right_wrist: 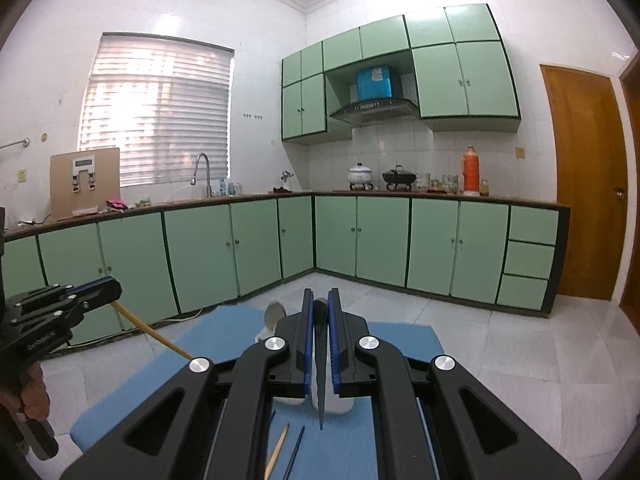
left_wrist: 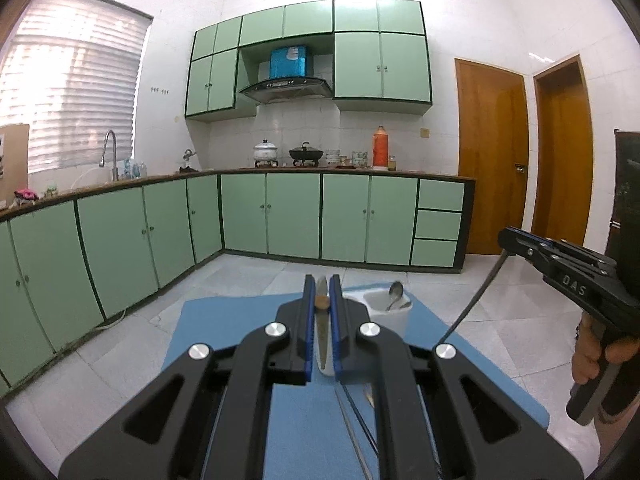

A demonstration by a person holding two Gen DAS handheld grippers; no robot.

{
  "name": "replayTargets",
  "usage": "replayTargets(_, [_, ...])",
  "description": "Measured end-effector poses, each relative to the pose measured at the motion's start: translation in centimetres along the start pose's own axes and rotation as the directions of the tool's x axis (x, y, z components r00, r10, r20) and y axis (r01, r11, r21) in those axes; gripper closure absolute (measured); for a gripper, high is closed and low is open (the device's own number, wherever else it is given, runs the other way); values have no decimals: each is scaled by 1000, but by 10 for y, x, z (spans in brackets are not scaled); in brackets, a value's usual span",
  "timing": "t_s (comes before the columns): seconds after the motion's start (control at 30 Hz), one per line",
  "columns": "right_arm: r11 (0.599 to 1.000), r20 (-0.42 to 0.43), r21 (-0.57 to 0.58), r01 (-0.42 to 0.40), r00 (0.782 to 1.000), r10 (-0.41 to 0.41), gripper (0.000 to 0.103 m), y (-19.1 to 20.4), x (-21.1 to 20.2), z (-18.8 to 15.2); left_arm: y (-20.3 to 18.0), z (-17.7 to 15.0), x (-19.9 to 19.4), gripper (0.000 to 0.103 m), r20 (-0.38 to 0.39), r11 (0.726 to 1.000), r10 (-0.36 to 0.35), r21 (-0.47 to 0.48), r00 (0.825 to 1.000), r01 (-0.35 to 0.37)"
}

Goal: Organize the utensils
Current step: 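Lift both chopsticks and lower them into the white holder with both tools, then open both tools to drop the chopsticks into the holder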

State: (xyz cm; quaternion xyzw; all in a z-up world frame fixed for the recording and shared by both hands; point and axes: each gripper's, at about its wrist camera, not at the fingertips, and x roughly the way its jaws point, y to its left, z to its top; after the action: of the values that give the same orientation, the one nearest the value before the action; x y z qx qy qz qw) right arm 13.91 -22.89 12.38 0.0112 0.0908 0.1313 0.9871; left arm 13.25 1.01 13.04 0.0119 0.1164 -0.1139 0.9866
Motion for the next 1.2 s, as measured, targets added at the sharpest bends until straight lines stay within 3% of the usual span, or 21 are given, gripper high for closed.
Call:
replayTargets(0.33, [1000, 36, -15, -14, 999, 14, 96, -4, 16, 61, 0, 64, -6, 97, 76, 999, -42, -8, 996, 43])
replayTargets(0.63, [1000, 38, -25, 8, 999, -7, 96, -9, 59, 95, -17, 91, 63, 97, -3, 997, -73, 29, 997, 73])
replayTargets(0.87, [1000, -22, 3, 5, 1000, -5, 96, -19, 107, 87, -9, 86, 124, 97, -113, 997, -79, 12, 990, 81])
replayTargets(1.2, [1000, -117, 31, 0, 993, 3, 96, -29, 159, 57, -2, 69, 176, 97, -192, 995, -98, -25, 976, 95])
